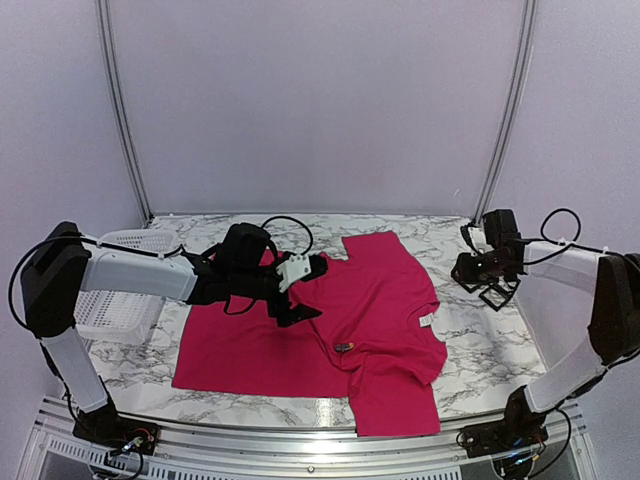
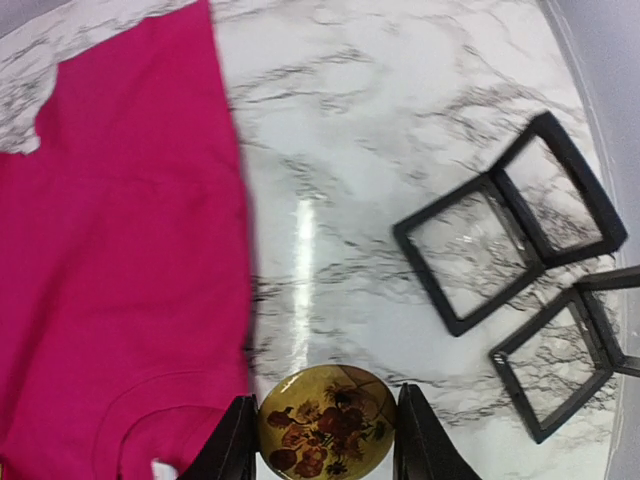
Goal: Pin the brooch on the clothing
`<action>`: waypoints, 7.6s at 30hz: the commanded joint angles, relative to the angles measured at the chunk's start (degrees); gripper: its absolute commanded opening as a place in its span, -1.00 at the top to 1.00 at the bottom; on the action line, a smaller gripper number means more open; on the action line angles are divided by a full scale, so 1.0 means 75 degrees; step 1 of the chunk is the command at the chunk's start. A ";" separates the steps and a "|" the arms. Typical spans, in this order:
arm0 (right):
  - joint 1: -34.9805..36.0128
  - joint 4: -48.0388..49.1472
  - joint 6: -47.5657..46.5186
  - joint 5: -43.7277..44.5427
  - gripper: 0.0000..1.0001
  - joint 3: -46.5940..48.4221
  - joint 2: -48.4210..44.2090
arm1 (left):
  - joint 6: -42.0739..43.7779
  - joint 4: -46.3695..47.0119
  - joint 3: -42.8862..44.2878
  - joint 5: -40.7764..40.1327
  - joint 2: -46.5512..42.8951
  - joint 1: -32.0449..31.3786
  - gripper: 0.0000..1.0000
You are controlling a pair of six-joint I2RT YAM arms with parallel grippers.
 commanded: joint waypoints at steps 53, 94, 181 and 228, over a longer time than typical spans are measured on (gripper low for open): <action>0.5810 -0.0537 -0.1345 -0.5314 0.53 0.1665 0.0069 | 0.4998 -0.0935 0.0366 0.2029 -0.0823 -0.1270 0.76; 0.5044 0.3814 0.3084 -0.2211 0.40 0.5363 0.5408 | -0.5952 -0.1844 0.2257 -0.1291 0.2414 0.2441 -0.01; 0.5014 0.3675 0.4981 -0.3773 1.00 0.6913 0.7324 | -0.6114 -0.1224 0.0897 -0.0712 0.2002 0.2339 0.66; 0.6656 -0.3195 -0.5408 -0.3535 1.00 0.5602 0.0311 | -0.1521 -0.1695 0.0793 0.2060 -0.3088 -0.0538 0.28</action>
